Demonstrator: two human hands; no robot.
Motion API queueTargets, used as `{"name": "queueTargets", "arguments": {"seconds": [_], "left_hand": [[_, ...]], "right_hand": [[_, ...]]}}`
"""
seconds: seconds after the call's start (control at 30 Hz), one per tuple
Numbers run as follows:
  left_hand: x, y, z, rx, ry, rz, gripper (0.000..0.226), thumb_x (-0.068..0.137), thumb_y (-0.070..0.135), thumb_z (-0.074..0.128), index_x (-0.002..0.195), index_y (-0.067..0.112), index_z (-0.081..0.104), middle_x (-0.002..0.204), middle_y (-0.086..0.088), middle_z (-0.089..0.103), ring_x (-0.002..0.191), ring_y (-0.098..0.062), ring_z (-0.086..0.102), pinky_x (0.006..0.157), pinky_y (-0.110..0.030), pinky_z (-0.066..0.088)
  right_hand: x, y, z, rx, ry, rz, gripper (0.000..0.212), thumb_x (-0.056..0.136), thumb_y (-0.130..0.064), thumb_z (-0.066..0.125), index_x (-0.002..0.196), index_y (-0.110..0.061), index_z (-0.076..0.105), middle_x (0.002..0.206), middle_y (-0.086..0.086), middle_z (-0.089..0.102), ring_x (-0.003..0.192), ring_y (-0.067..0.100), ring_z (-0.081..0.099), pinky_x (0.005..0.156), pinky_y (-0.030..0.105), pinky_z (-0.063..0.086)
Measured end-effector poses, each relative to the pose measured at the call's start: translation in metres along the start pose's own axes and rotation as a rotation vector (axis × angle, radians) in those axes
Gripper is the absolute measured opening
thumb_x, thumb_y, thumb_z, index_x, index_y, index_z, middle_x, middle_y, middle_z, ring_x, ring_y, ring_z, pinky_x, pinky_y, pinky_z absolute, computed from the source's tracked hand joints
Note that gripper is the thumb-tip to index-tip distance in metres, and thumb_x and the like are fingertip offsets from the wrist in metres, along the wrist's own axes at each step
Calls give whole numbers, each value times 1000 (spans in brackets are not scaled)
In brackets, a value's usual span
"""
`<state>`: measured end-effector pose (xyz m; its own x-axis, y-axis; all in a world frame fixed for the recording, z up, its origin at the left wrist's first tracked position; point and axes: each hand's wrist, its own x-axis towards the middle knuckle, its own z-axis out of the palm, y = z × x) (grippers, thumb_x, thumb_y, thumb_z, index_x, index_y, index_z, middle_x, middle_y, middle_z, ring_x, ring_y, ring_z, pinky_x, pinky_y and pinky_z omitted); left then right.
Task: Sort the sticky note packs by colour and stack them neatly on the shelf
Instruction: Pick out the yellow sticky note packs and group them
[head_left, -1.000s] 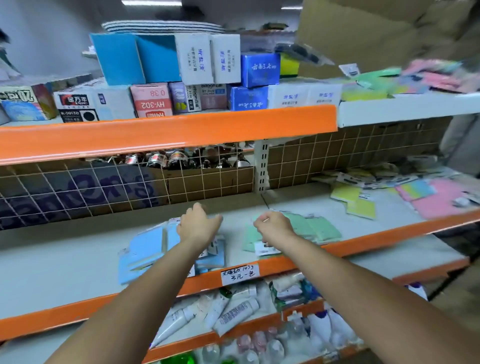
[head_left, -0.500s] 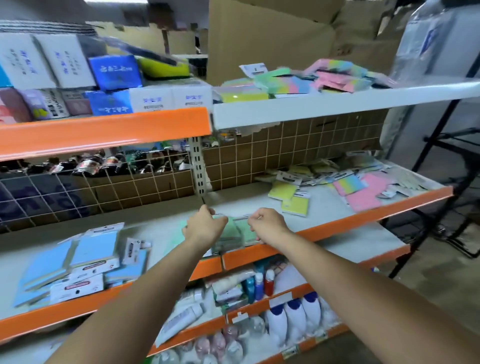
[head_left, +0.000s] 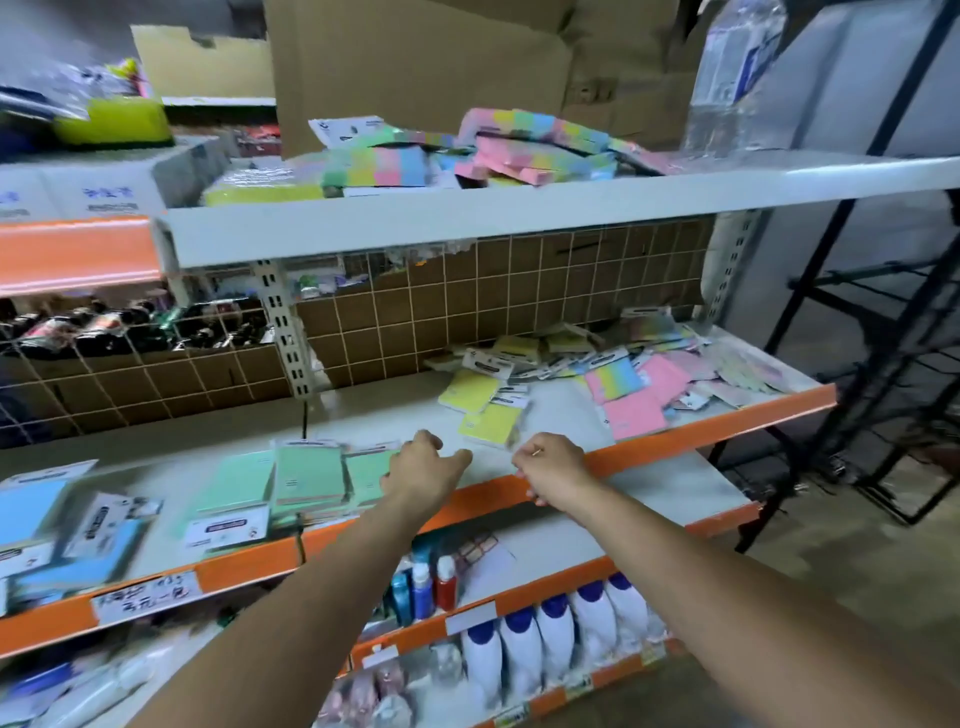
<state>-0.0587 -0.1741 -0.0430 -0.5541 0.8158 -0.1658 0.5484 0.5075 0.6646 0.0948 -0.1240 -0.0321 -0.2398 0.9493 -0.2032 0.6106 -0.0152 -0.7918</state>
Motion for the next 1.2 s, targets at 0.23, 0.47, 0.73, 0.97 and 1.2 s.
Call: {"name": "queueTargets", "arguments": {"seconds": [0.23,0.47,0.73,0.97,1.2], "left_hand": [[21,21,29,66,-24,1,53,87,50,56,129,18,49,132,-4,54,119,-26,51,97,-37,40],[62,36,33,24,-39,-18,59,84,42,59,134,13,44,134,-10,45,119,-31,48,98,-43,43],[124,35,25,11,-81,-57,67,88,46,59,136,4,39,132,-14,51,122,-32,48,96,-42,46],[163,37,34,-42,-121,-82,54,94,39,55,134,5,44,127,-16,57,116,-34,54,92,-34,45],[181,34,46,-87,-120,-114,70,80,38,72,135,6,41,129,-17,51,113,-34,55,94,-41,49]], "right_hand": [[29,17,-18,26,0,40,16,87,-14,51,73,-19,57,85,12,71,51,16,58,54,28,52],[66,18,-18,63,-6,85,11,85,-15,50,82,-15,60,89,15,72,58,22,59,59,32,54],[106,9,-4,71,-109,190,18,89,-24,61,91,-8,54,84,11,59,52,19,60,60,33,57],[123,10,17,65,-71,253,48,83,-41,70,113,-6,54,79,3,57,68,22,63,66,34,57],[144,10,27,-44,-36,252,59,72,-51,76,106,-13,47,85,5,63,58,18,61,49,26,49]]}}
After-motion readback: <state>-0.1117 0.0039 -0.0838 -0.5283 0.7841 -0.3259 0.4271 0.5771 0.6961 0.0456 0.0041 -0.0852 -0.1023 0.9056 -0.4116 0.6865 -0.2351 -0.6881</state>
